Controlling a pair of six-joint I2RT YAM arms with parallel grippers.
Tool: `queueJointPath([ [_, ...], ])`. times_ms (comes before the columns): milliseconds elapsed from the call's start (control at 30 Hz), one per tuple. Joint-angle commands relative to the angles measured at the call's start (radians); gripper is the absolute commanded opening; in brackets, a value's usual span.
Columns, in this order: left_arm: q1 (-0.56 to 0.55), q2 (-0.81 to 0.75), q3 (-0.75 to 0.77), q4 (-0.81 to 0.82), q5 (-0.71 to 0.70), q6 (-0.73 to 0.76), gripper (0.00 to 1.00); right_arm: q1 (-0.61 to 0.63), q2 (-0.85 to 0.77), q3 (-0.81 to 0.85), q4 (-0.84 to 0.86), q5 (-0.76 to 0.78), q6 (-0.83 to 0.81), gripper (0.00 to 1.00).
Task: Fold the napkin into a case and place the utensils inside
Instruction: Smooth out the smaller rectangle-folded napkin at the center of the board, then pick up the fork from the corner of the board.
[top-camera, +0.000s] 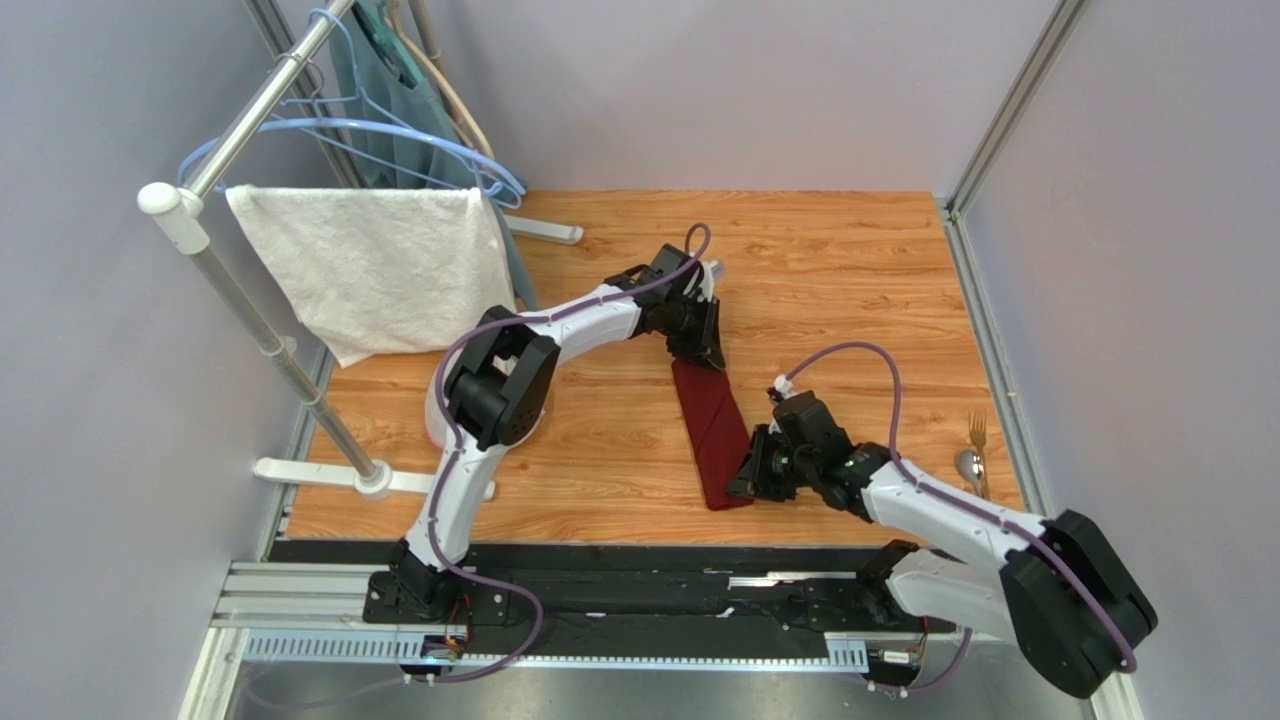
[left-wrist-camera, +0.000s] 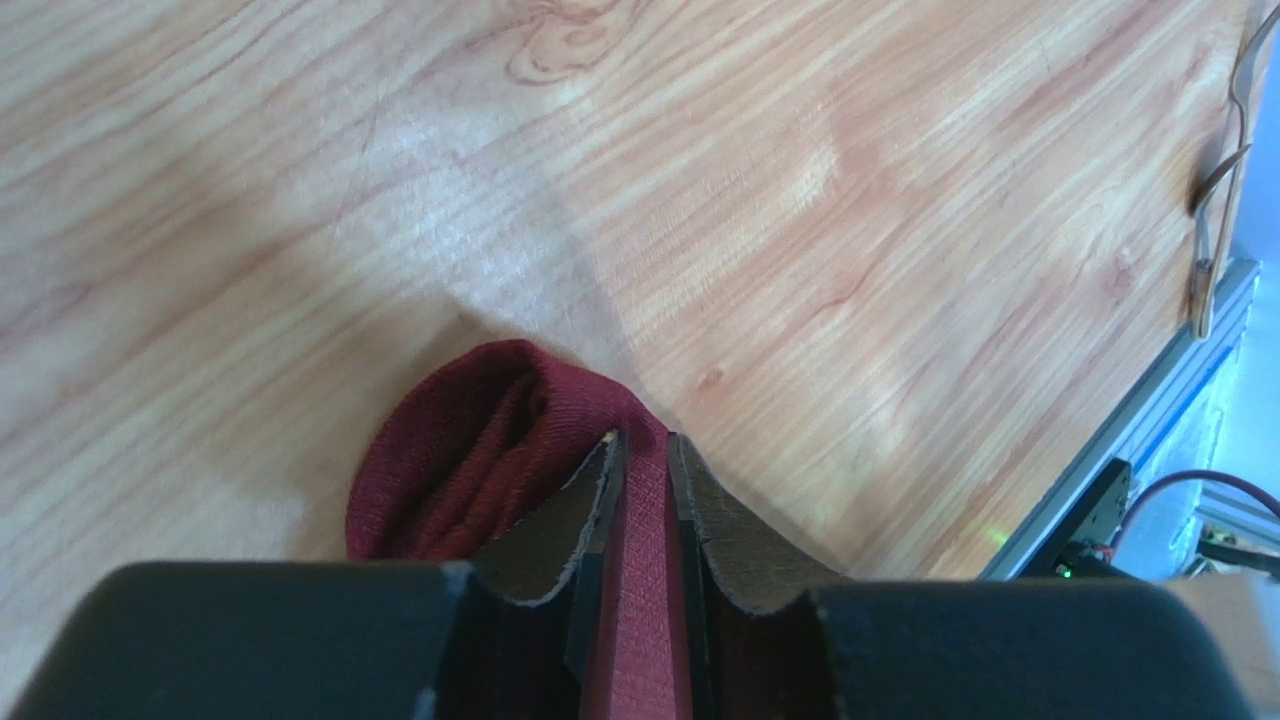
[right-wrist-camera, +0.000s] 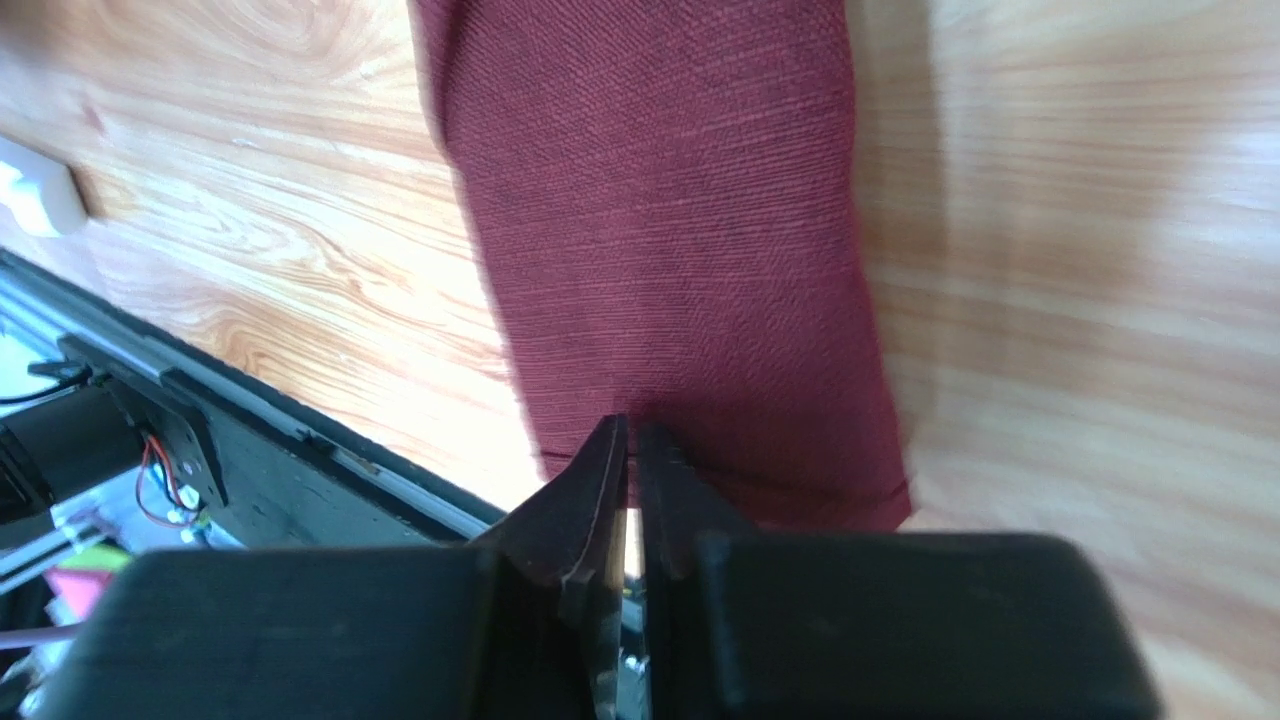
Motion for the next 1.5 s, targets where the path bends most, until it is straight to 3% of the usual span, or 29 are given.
queueJointPath([
  [0,-0.007,-0.171,0.017,-0.064,-0.046,0.04,0.25,0.002,-0.184,0.163,-0.276,0.158,-0.042,0.11],
  [33,-0.016,-0.199,0.023,-0.082,-0.056,0.041,0.27,-0.004,-0.211,0.23,-0.406,0.204,-0.039,0.14],
  [100,-0.037,-0.283,0.015,-0.11,-0.085,0.037,0.31,-0.026,-0.26,0.287,-0.52,0.362,-0.04,0.32],
  [133,-0.048,-0.314,0.003,-0.113,-0.091,0.026,0.39,-0.085,-0.274,0.325,-0.643,0.407,-0.037,0.44],
  [167,-0.059,-0.343,-0.027,-0.112,-0.1,0.02,0.4,-0.127,-0.269,0.386,-0.698,0.478,-0.04,0.6],
  [233,-0.096,-0.42,-0.069,-0.095,-0.08,-0.014,0.41,-0.273,-0.233,0.449,-0.816,0.532,-0.068,0.68],
  [267,-0.109,-0.444,-0.118,-0.08,-0.041,-0.023,0.41,-0.326,-0.217,0.5,-0.858,0.6,-0.054,0.79],
  [333,-0.16,-0.519,-0.167,-0.052,-0.021,-0.038,0.41,-0.5,-0.176,0.566,-0.934,0.584,-0.057,0.81],
  [400,-0.204,-0.593,-0.241,-0.017,0.018,-0.049,0.41,-0.589,-0.133,0.665,-0.971,0.632,-0.057,0.86],
  [433,-0.215,-0.613,-0.277,-0.009,0.036,-0.055,0.41,-0.676,-0.128,0.683,-0.973,0.67,-0.052,1.0],
  [600,-0.252,-0.74,-0.354,-0.018,0.085,-0.043,0.41,-0.958,-0.066,0.636,-0.82,0.642,-0.152,0.99],
  [733,-0.254,-0.809,-0.417,0.006,0.137,-0.055,0.4,-1.17,0.005,0.534,-0.663,0.561,-0.223,0.92],
  [900,-0.255,-0.828,-0.445,0.015,0.167,-0.052,0.4,-1.256,0.073,0.448,-0.472,0.487,-0.264,0.91],
  [1167,-0.255,-0.764,-0.433,0.043,0.234,-0.072,0.39,-1.356,0.256,0.41,-0.327,0.401,-0.321,0.89],
  [1467,-0.255,-0.704,-0.371,0.015,0.26,-0.06,0.38,-1.359,0.433,0.428,-0.269,0.306,-0.322,0.75],
])
